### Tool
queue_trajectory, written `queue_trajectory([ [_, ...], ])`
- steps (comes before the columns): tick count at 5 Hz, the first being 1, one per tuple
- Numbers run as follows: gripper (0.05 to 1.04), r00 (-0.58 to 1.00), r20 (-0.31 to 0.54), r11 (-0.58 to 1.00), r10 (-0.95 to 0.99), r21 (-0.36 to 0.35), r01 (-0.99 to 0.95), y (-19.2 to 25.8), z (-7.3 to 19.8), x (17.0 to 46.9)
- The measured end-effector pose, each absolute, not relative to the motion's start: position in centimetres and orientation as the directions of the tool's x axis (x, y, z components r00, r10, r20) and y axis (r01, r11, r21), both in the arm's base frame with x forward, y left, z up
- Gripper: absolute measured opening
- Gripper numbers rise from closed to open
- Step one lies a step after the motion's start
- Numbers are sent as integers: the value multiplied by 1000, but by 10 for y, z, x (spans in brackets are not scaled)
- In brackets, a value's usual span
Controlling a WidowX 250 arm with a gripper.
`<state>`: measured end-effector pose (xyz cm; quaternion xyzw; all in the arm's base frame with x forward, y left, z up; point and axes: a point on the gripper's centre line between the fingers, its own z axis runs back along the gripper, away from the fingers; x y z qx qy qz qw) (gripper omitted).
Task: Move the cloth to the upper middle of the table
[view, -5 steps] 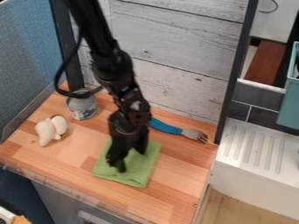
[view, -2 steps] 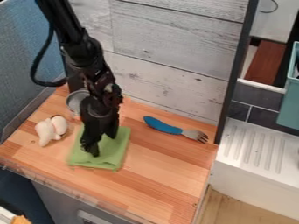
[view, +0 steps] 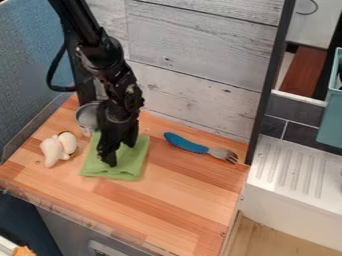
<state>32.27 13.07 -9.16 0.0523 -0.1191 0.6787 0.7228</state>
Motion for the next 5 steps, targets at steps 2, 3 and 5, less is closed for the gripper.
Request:
queue_trajectory([
  [2,999,27,233,54,972,-111,-992,133,-89,352],
  [3,997,32,218,59,975,-120,-991,126,-87,366],
  [5,1001,45,163,68,986,-140,-988,113,-83,378],
])
